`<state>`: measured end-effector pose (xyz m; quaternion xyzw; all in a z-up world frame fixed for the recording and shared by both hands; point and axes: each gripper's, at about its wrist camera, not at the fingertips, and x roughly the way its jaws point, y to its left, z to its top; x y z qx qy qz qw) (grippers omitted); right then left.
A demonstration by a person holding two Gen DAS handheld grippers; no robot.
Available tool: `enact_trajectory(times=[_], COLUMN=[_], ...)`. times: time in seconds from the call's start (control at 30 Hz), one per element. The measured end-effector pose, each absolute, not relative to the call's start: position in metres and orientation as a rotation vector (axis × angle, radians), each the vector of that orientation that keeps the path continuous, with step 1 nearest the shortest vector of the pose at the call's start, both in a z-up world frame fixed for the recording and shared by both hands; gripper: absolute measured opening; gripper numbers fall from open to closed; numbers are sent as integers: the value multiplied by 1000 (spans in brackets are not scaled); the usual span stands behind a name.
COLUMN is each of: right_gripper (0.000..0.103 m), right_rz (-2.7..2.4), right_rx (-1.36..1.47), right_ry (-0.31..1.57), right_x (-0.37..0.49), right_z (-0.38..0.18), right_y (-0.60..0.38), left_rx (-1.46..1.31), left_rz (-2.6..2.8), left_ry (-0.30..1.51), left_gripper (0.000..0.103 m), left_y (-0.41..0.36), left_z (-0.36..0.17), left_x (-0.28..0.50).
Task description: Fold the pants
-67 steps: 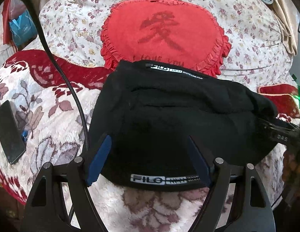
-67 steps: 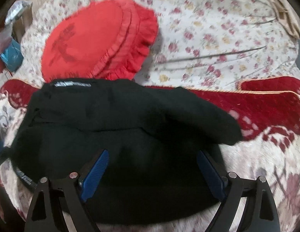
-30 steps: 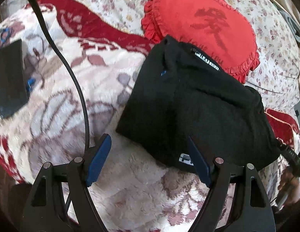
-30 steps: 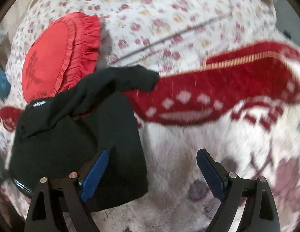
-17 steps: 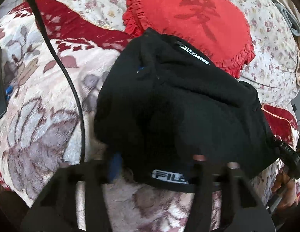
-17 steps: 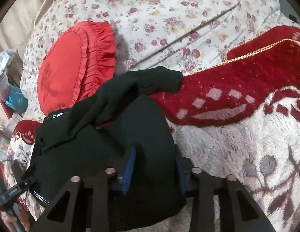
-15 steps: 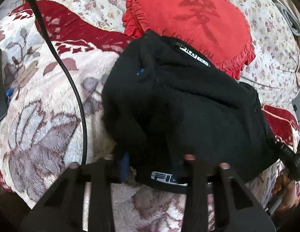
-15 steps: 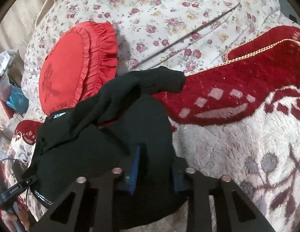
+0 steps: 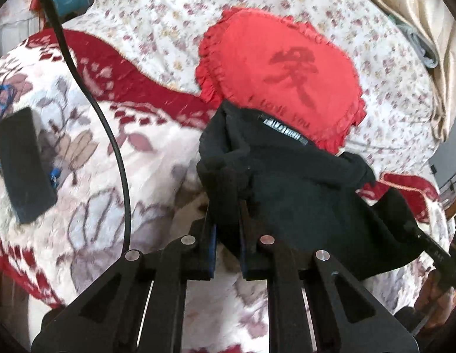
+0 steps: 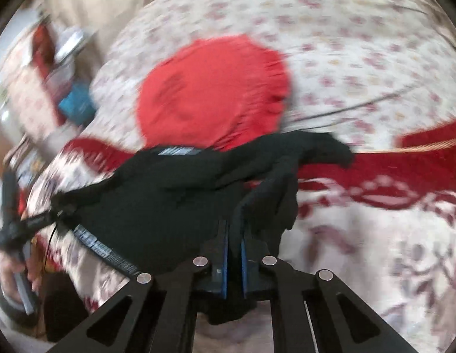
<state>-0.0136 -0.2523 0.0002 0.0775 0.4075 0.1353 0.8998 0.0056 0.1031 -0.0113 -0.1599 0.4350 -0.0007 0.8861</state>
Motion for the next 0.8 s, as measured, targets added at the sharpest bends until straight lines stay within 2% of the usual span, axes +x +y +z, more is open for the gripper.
enact_trajectory(times=[0.13,0.2,0.23,0.27,0.33,0.37,0.63,0.67,0.7,0.73,0.77,0.8], right_gripper=[11,16,22,34,51,52,52,48,41,22,12,11], right_rz=[427,446,443,434,369,332,319,296,281,293,304,296], right_rx=[113,161,208,248,317,320,282,258,242,239,240,227], right_ry=[1018,1021,998,983,942,927,958,974,997,1012,1014,993], right_x=[-4,-8,-13,-17,-27,-30,-16,-11,-5,-3,-2,-5], right_z=[-47,-50,-46,-42,-32,-29,-45,-48,-55,-61,-61,-56], right_y=[-205,-208,-219,-230,-256,-264,-251,-246,-241,-240,-239,-240], left_rx=[-321,-322,-323,-324,-333,-341,-358,-357,-357,-357,-357,-358], left_rz=[35,34,30,27,26,28,45,46,46,46,45,45], left_ry=[949,953,951,949,954,956,981,983,984,985,985,985], left_gripper=[11,11,11,11,11,11,11,11,11,11,11,11], left_y=[98,99,99,100,103,104,102,102,102,102,102,102], left_z=[-34,-37,-37,-37,-39,-40,-48,-48,-48,-48,-47,-47], left_x=[3,2,2,3,5,5,9,9,9,9,9,9])
